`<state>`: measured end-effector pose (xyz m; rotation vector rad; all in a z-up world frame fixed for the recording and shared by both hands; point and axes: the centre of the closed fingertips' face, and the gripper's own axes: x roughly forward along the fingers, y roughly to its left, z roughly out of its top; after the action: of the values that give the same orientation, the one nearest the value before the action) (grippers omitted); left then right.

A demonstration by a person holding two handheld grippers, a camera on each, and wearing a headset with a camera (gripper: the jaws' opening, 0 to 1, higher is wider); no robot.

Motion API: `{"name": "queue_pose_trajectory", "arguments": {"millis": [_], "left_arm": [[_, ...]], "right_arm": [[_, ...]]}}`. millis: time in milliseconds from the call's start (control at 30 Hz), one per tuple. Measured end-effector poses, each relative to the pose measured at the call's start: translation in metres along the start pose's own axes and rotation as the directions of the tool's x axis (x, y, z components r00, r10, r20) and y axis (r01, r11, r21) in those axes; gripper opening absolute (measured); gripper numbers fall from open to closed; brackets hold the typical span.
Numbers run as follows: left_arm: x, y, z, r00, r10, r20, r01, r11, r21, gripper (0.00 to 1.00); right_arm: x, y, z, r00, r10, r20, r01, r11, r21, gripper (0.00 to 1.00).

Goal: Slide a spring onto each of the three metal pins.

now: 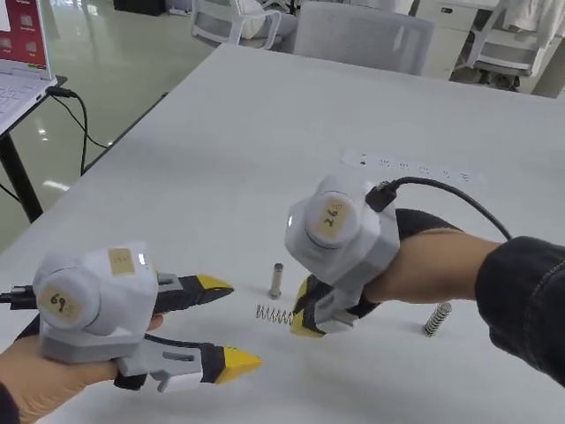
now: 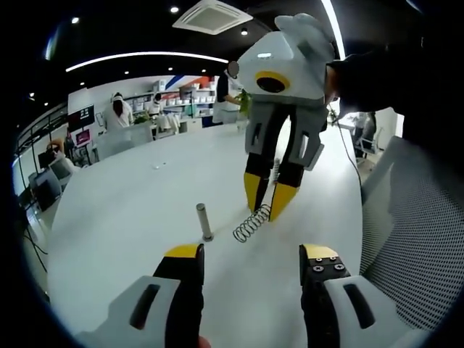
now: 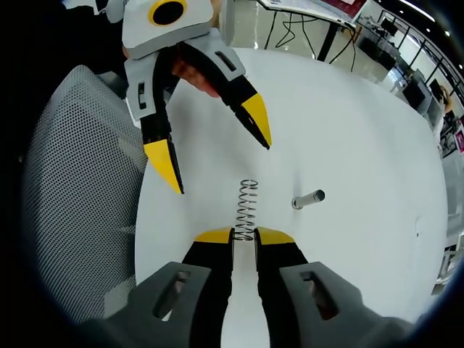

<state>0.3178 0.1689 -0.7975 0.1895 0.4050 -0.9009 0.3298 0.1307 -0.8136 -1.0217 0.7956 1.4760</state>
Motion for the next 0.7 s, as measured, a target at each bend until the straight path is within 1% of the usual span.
{"name": "queue_pose_trajectory", "arguments": {"millis": [100, 333, 500, 600, 700], "left_arm": [[0.001, -0.004, 0.003, 0.9999, -0.014, 0.003, 0.014, 1.000, 0.009, 0.48], [0.006, -0.011, 0.011, 0.9986, -0.051, 0.015, 0.051, 0.998, 0.038, 0.41], [0.010, -0.018, 0.017, 0.9961, -0.085, 0.024, 0.083, 0.995, 0.060, 0.35], [0.012, -0.024, 0.020, 0.9942, -0.104, 0.026, 0.102, 0.992, 0.070, 0.32], [0.014, -0.028, 0.022, 0.9924, -0.120, 0.027, 0.117, 0.990, 0.083, 0.29]], "right_arm": [[-0.005, 0.006, 0.000, 0.9999, 0.016, 0.002, -0.016, 1.000, -0.006, 0.13], [-0.013, 0.013, -0.003, 0.9996, 0.028, -0.001, -0.028, 0.999, -0.031, 0.13], [-0.020, 0.017, -0.005, 0.9994, 0.035, 0.000, -0.034, 0.998, -0.047, 0.13], [-0.024, 0.022, -0.005, 0.9988, 0.049, 0.000, -0.049, 0.997, -0.062, 0.13], [-0.025, 0.025, -0.007, 0.9986, 0.052, -0.010, -0.053, 0.996, -0.073, 0.13]]}}
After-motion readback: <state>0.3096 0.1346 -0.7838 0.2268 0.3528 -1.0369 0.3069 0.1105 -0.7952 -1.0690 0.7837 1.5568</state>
